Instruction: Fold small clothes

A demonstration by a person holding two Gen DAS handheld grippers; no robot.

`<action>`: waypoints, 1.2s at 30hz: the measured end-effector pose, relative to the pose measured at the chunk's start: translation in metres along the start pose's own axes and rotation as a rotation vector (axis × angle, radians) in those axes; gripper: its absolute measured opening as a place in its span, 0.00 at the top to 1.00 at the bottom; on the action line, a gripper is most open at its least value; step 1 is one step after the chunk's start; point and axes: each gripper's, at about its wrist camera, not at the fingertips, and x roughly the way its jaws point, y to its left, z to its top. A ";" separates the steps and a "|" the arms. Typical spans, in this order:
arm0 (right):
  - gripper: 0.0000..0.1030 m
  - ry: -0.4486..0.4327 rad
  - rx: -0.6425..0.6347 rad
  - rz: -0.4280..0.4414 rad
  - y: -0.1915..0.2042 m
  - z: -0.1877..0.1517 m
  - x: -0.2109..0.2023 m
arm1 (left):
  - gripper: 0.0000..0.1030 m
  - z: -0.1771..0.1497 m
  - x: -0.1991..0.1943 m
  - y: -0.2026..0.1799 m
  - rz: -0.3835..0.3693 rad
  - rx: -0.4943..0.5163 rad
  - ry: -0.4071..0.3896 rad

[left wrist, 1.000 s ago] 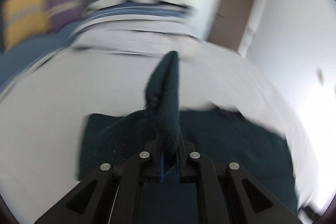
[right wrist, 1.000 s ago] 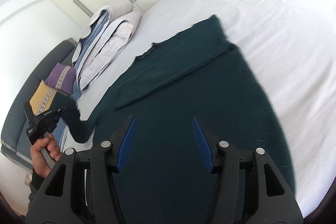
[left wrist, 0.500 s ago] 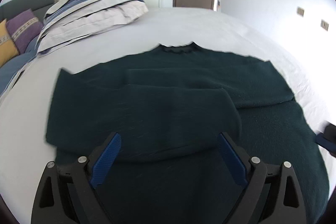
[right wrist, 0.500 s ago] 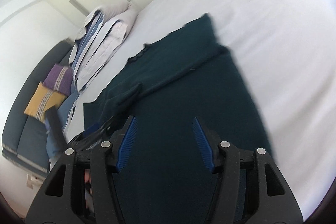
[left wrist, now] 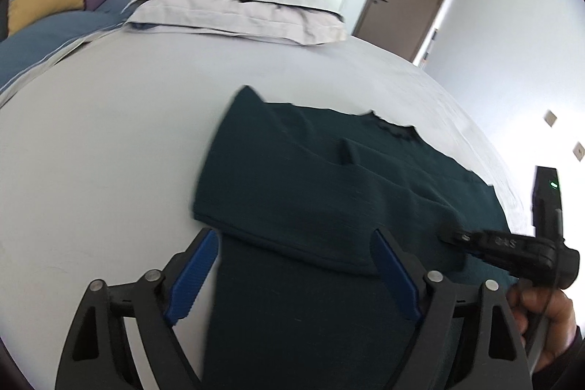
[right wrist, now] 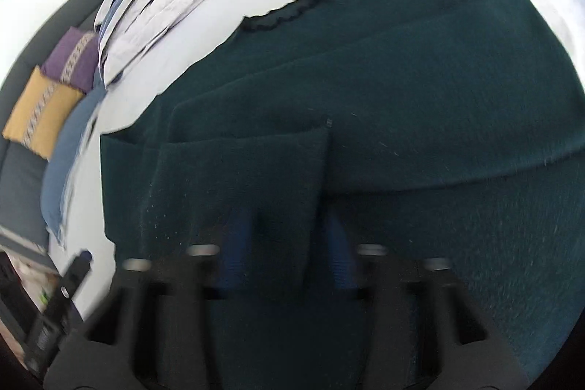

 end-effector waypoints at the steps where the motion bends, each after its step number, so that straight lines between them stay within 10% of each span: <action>1: 0.93 -0.019 -0.028 -0.004 0.006 0.002 -0.006 | 0.21 0.004 0.000 0.006 -0.002 -0.017 -0.002; 11: 0.94 -0.277 -0.324 -0.025 0.059 0.055 -0.073 | 0.21 0.045 0.006 0.046 0.077 -0.094 -0.078; 26: 0.93 -0.142 -0.083 -0.068 -0.065 0.065 0.012 | 0.22 0.085 0.103 0.028 0.180 -0.007 0.076; 36: 0.94 -0.109 -0.097 -0.094 -0.064 0.053 0.012 | 0.77 0.108 0.160 0.023 0.208 0.048 0.171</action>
